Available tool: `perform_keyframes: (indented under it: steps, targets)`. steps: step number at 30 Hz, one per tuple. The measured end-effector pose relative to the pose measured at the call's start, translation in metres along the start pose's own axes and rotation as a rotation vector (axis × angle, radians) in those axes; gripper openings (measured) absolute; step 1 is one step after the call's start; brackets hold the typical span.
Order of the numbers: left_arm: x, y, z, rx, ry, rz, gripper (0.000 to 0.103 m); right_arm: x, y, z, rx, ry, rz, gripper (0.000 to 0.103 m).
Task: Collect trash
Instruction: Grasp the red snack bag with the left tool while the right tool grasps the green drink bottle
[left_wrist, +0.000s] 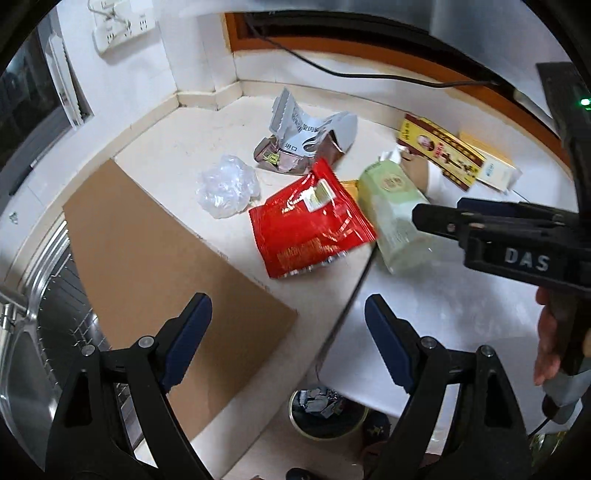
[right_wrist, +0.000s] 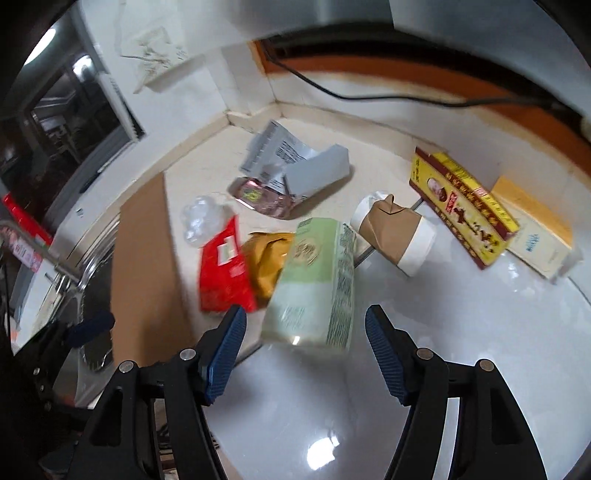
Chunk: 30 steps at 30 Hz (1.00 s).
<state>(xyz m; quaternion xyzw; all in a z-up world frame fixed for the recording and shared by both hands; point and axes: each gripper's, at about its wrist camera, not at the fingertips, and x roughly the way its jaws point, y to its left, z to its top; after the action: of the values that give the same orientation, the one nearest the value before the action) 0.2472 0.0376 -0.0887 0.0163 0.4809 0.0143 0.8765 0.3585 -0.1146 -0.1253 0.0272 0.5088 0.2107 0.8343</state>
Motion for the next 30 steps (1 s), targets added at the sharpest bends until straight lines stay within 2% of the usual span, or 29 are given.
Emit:
perform_keyframes:
  steps: [3,8,10,17,27,30]
  targets:
    - [0.017,0.005,0.010,-0.019,0.020,-0.008,0.083,0.024,-0.005,0.009,0.017,0.054,0.000,0.068]
    - [0.028,0.010,0.018,-0.049,0.037,-0.050,0.083,0.044,-0.007,0.013,0.019,0.092,0.067,0.068]
    - [0.032,0.012,0.023,-0.072,0.044,-0.076,0.088,0.049,-0.007,0.015,0.008,0.095,0.074,0.067]
    - [0.047,0.023,0.039,-0.180,0.069,-0.165,0.097,0.037,-0.016,0.006,-0.007,0.078,0.072,0.063]
    - [0.096,0.038,0.053,-0.286,0.134,-0.168,0.097,0.016,-0.051,-0.012,0.024,0.043,0.072,0.062]
    - [0.108,0.041,0.057,-0.299,0.143,-0.190,0.097,0.013,-0.056,-0.015,0.029,0.036,0.082,0.062]
